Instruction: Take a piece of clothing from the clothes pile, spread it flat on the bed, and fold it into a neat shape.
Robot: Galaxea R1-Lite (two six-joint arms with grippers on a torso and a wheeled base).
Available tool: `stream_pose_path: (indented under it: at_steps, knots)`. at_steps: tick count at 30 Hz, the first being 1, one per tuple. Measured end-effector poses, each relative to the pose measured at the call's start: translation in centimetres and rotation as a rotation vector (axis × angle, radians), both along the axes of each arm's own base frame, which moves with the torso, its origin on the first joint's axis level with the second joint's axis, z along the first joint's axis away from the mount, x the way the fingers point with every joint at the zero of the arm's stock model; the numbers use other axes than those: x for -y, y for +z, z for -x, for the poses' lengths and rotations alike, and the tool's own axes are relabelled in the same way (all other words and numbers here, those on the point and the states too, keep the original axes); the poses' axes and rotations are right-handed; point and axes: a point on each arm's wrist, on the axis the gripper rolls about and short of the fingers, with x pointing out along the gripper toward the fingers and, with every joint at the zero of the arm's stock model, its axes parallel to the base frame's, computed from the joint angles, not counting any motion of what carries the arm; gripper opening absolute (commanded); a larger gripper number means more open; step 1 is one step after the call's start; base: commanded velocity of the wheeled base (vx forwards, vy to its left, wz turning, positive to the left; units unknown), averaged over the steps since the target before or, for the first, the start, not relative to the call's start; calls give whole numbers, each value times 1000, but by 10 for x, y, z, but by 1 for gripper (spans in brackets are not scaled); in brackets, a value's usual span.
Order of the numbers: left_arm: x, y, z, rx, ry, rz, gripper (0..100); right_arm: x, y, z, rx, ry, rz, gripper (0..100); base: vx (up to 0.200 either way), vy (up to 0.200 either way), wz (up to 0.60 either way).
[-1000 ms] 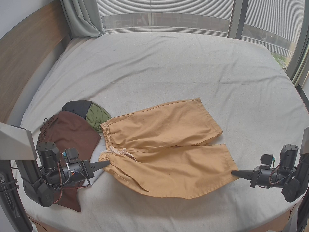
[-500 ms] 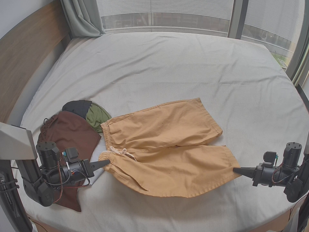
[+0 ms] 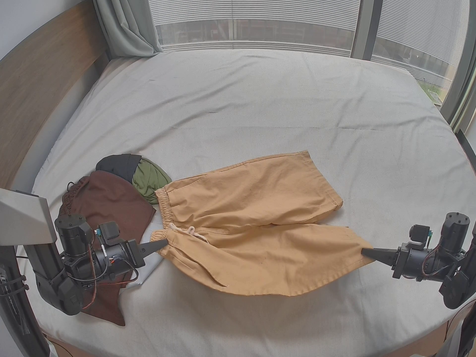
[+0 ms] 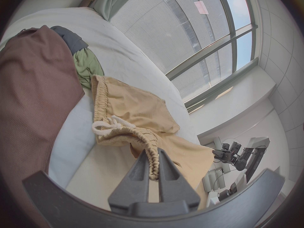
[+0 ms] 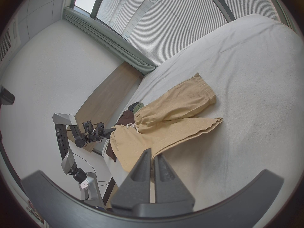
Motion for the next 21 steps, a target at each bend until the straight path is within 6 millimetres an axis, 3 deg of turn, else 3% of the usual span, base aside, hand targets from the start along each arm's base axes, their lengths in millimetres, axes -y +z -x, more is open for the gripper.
stream_pose_path:
  at_steps: [21]
  knots:
    - [-3, 11, -20, 45, 101, 42, 0, -3, 23, -10, 86, -20, -43, 0, 0, 0, 0]
